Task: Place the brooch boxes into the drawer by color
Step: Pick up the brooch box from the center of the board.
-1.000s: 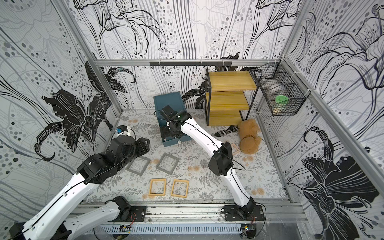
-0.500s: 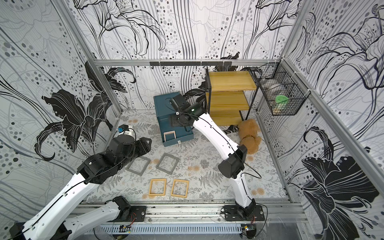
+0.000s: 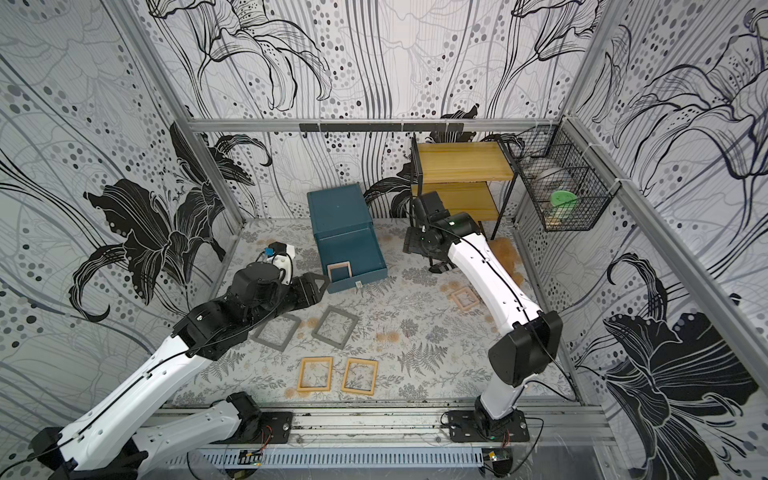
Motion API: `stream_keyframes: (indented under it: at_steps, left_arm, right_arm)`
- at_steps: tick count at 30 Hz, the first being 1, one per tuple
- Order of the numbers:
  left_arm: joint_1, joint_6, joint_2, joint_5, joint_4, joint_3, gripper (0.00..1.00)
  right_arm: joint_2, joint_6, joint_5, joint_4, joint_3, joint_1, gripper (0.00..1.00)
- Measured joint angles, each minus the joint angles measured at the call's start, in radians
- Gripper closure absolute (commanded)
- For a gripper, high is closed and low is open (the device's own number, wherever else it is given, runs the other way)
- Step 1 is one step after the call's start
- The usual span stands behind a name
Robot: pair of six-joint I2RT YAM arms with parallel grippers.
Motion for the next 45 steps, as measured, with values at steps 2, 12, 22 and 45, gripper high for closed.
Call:
stream_keyframes:
  at_steps: [2,12,22,45]
  left_arm:
    - [-0.033,0.019,0.035,0.023,0.011,0.006,0.41]
    - [-0.135,0.078,0.146,0.052,0.058,0.055,0.41]
    - [-0.135,0.083,0.150,0.051,0.075,0.055,0.40]
    - [-0.135,0.080,0.140,0.021,0.075,0.055,0.37]
  right_arm:
    - [-0.060,0.026,-0.014,0.025,-0.097,-0.063,0.18]
    - [-0.198,0.190,-0.056,0.074,-0.416,-0.341,0.03]
    - [-0.125,0.333,-0.052,0.146,-0.494,-0.355,0.04]
    - [0.085,0.415,0.005,0.288,-0.563,-0.294,0.05]
